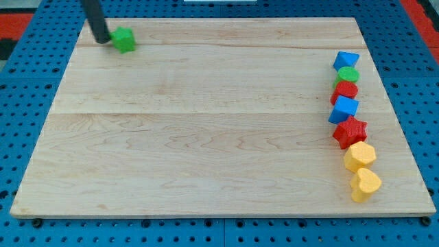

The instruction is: Slide the green star right and up a bit

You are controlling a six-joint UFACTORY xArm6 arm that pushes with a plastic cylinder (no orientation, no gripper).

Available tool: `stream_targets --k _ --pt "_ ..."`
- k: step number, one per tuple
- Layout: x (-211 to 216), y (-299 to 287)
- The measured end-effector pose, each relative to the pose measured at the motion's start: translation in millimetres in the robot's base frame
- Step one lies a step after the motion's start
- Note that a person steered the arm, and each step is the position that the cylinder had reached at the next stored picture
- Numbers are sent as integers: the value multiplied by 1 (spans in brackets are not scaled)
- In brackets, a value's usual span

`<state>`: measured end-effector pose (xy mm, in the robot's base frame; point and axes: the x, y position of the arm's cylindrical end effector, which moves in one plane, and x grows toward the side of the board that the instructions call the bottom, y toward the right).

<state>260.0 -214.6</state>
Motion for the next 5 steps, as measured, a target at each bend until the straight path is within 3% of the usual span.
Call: stream_targets --k 1,2,4,5 --pt "10 -44" --pt "42 1" --pt "1 20" --pt "15 0"
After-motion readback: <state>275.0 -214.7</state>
